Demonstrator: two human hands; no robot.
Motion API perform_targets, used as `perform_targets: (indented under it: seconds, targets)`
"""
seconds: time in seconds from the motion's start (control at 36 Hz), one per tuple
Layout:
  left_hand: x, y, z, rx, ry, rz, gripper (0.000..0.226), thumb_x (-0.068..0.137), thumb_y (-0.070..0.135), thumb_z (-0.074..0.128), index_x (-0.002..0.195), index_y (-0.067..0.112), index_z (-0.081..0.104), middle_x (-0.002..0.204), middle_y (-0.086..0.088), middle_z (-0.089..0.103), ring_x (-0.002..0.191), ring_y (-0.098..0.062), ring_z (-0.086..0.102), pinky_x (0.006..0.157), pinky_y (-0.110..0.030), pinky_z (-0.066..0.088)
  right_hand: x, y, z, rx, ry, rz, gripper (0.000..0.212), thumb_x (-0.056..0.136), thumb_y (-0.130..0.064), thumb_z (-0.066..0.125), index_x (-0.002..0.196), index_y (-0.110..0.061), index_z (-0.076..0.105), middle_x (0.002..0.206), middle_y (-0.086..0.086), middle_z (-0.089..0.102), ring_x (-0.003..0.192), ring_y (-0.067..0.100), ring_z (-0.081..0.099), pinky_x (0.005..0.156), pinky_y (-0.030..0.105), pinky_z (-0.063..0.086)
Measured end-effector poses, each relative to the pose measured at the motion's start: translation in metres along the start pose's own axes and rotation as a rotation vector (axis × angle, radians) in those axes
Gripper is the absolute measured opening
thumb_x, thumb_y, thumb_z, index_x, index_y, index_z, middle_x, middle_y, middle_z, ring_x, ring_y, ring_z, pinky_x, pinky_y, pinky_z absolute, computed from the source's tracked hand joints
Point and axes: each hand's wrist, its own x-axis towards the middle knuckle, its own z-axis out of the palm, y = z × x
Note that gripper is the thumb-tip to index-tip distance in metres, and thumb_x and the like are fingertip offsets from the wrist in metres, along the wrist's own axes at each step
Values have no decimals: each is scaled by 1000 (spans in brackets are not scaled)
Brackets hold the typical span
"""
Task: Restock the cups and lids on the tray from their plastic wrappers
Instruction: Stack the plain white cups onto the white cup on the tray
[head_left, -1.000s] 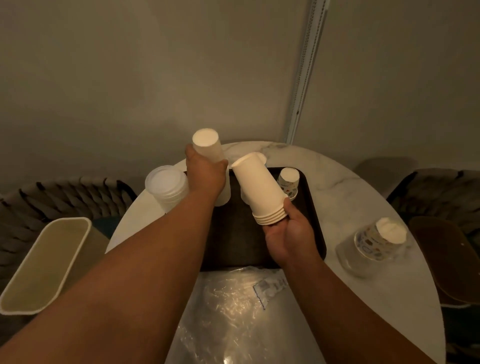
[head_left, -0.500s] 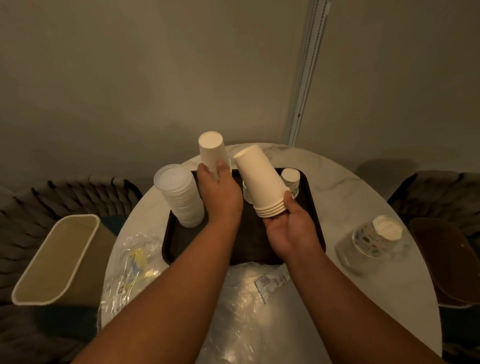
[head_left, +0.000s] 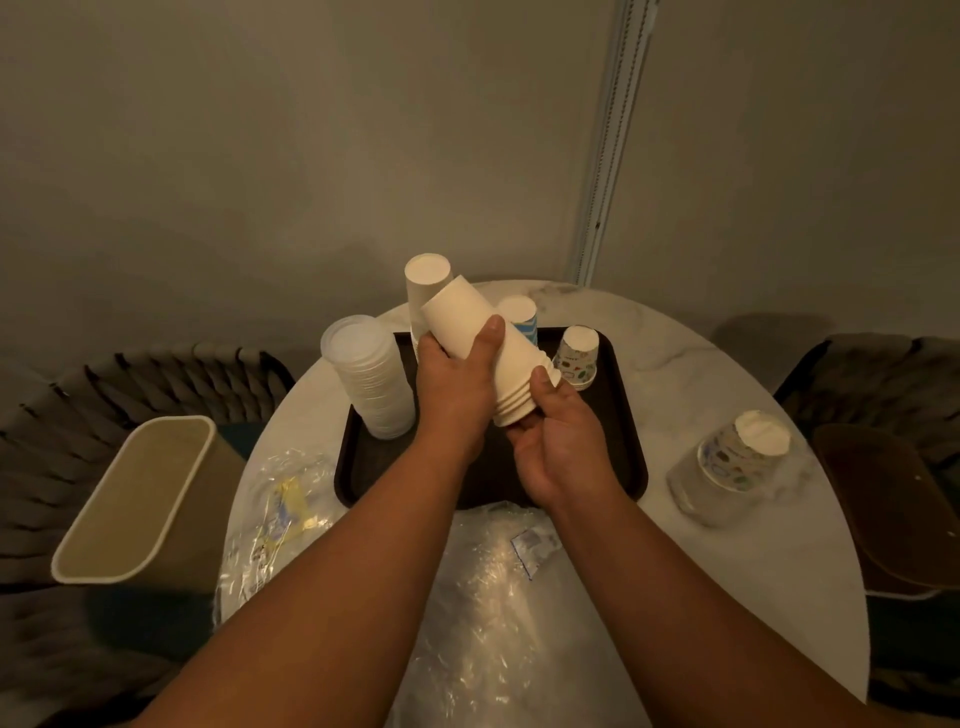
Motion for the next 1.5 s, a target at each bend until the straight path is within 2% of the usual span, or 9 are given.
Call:
perform_targets:
  seconds: [0.11, 0.22, 0.36, 0.5, 0.64, 1.0, 1.17, 1.33, 1.5]
  targets:
    - [2, 7, 3, -67, 96, -49, 74, 65, 56, 77, 119, 10, 54, 109, -8, 69, 96, -23, 70, 86, -48, 58, -2, 5, 3, -172, 33, -110, 26, 99, -8, 50, 124, -10, 57, 114, 8, 69, 102, 19, 68, 89, 32, 55]
    - [14, 17, 3, -109, 186, -83, 55, 83, 43, 74, 119, 8, 52, 108, -9, 67, 93, -22, 67, 80, -43, 59, -4, 10, -2, -308, 60, -205, 30, 97, -3, 52, 126, -11, 55, 122, 11, 66, 111, 23, 64, 98, 35, 51]
    - [36, 45, -4, 11, 186, 74, 57, 82, 48, 74, 119, 11, 50, 105, -1, 65, 95, -18, 66, 81, -36, 56, 5, 6, -13, -105, 153, -90, 22, 100, -8, 48, 120, -15, 55, 110, 5, 66, 100, 20, 65, 95, 40, 51]
    - [67, 90, -18, 215, 140, 370, 71, 80, 47, 75, 134, 18, 39, 123, 3, 58, 107, -12, 60, 90, -33, 52, 11, 1, -33, 79, 230, -22, 23, 101, -11, 47, 124, -13, 52, 108, 8, 65, 98, 23, 64, 83, 38, 52]
    - [96, 104, -16, 327, 89, 445, 73, 78, 35, 79, 136, 20, 37, 124, 5, 53, 107, -11, 57, 93, -32, 51, 20, -1, -34, 133, 240, 13, 25, 101, -13, 49, 126, -11, 51, 111, 11, 64, 99, 25, 64, 81, 39, 52]
    - [111, 38, 8, 462, 133, 309, 71, 77, 21, 80, 137, 14, 41, 128, -4, 55, 106, -15, 51, 87, -26, 40, 38, -6, -30, 204, 156, 68, 28, 100, -17, 48, 127, -11, 53, 117, 12, 66, 103, 26, 65, 84, 41, 52]
    - [112, -1, 12, 518, 163, 104, 71, 77, 16, 80, 134, 9, 37, 135, -10, 52, 124, -29, 51, 95, -34, 41, 40, -7, -35, 201, 174, 79, 40, 100, -19, 49, 138, -8, 48, 131, 15, 61, 105, 27, 64, 83, 41, 52]
    - [113, -19, 8, 548, 154, 9, 80, 76, 20, 83, 138, 10, 34, 141, -11, 50, 129, -33, 48, 106, -47, 42, 40, -10, -42, 209, 158, 66, 39, 99, -20, 49, 137, -8, 49, 117, 13, 67, 92, 24, 71, 72, 37, 60]
    - [97, -19, 8, 508, 146, -65, 95, 72, 21, 85, 145, 11, 24, 145, -12, 44, 133, -35, 43, 108, -50, 41, 40, -10, -43, 243, 152, 91, 42, 99, -21, 49, 139, -8, 48, 121, 14, 66, 103, 28, 67, 78, 41, 58]
